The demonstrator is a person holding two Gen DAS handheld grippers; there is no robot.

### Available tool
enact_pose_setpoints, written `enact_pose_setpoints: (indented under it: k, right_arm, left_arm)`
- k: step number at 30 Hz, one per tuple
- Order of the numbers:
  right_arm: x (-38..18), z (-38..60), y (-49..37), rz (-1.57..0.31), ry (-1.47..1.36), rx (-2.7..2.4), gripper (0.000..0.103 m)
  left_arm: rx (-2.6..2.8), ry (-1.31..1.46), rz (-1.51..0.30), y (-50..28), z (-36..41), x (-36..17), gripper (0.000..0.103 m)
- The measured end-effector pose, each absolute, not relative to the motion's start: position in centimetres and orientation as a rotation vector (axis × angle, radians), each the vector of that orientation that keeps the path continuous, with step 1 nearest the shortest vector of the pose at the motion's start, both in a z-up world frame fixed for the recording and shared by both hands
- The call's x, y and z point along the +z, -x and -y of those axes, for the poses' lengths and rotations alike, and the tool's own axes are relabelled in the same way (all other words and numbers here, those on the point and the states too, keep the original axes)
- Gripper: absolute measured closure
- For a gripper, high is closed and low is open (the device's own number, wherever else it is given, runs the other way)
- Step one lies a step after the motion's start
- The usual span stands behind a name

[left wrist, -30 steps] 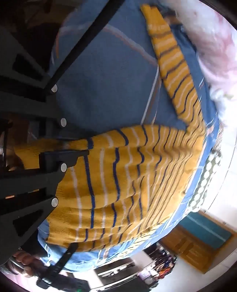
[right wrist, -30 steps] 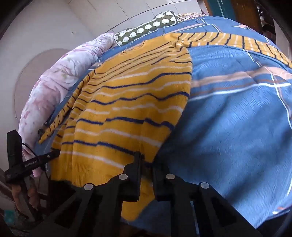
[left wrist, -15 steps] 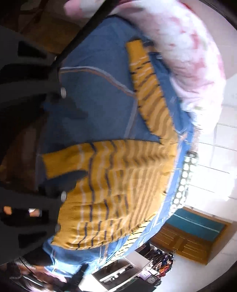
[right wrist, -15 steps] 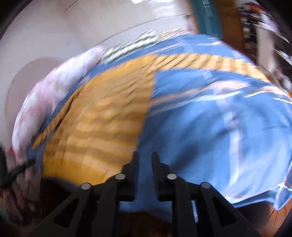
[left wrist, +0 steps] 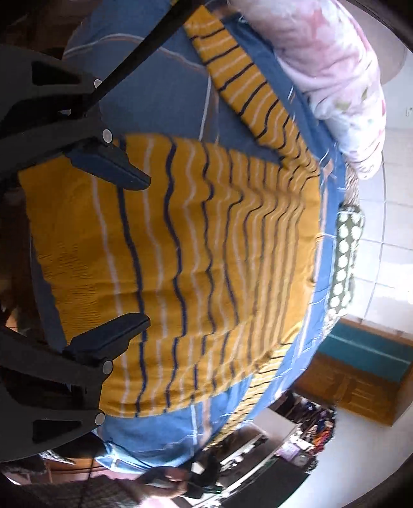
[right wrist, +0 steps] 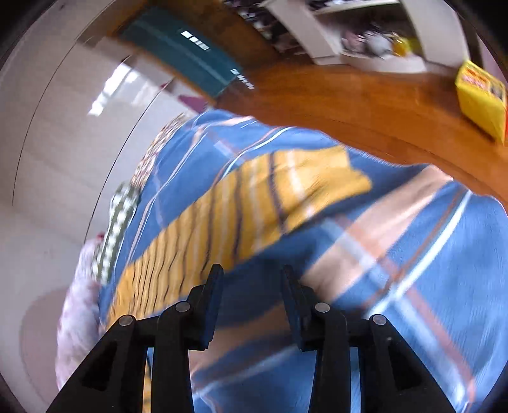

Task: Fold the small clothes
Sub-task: 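Move the right tool over the yellow striped sweater's sleeve cuff, then grasp the sleeve cuff with the right tool and lift it across the sweater body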

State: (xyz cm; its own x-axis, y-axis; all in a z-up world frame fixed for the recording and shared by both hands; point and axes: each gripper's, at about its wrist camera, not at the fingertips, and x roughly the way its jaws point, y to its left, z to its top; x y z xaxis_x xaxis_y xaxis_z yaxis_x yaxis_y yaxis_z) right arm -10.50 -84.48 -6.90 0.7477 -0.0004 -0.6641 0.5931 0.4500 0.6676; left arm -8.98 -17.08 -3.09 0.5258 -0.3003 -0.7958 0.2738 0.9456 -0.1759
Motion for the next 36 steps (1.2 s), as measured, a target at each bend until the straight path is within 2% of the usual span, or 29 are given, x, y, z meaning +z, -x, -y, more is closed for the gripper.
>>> enact_pose_setpoints:
  k: [9, 22, 23, 24, 25, 28, 31, 36]
  right_arm:
    - [-6.9, 88.3, 9.1, -0.625, -1.073, -0.447, 0.063]
    - [-8.1, 88.6, 8.9, -0.653, -1.066, -0.506, 0.06]
    - [-8.0, 88.6, 8.4, -0.678, -1.046, -0.528, 0.068]
    - [-7.8, 88.5, 8.0, -0.711, -1.006, -0.561, 0.089]
    - [-7.4, 88.4, 7.6, -0.743, -0.962, -0.588, 0.095]
    - [-5.0, 87.2, 6.8, -0.747, -0.863, -0.623, 0.096]
    - [0.0, 83.6, 4.7, -0.698, -0.719, -0.579, 0.097]
    - [7.4, 71.3, -2.2, -0.665, -0.502, -0.298, 0.097]
  left_arm:
    - [-0.301, 0.085, -1.063, 7.8, 15.9, -5.3, 0.025]
    - [-0.314, 0.09, -1.049, 8.5, 16.4, -5.1, 0.025]
    - [-0.313, 0.096, -1.046, 8.6, 16.3, -5.0, 0.025]
    - [-0.314, 0.107, -1.04, 8.6, 16.1, -4.9, 0.025]
    - [-0.318, 0.123, -1.034, 8.7, 15.9, -4.7, 0.025]
    - [-0.331, 0.158, -1.019, 9.1, 15.1, -4.3, 0.025]
    - [-0.353, 0.188, -0.991, 9.8, 14.2, -3.7, 0.025]
    - [-0.371, 0.248, -0.933, 11.0, 11.7, -2.5, 0.025]
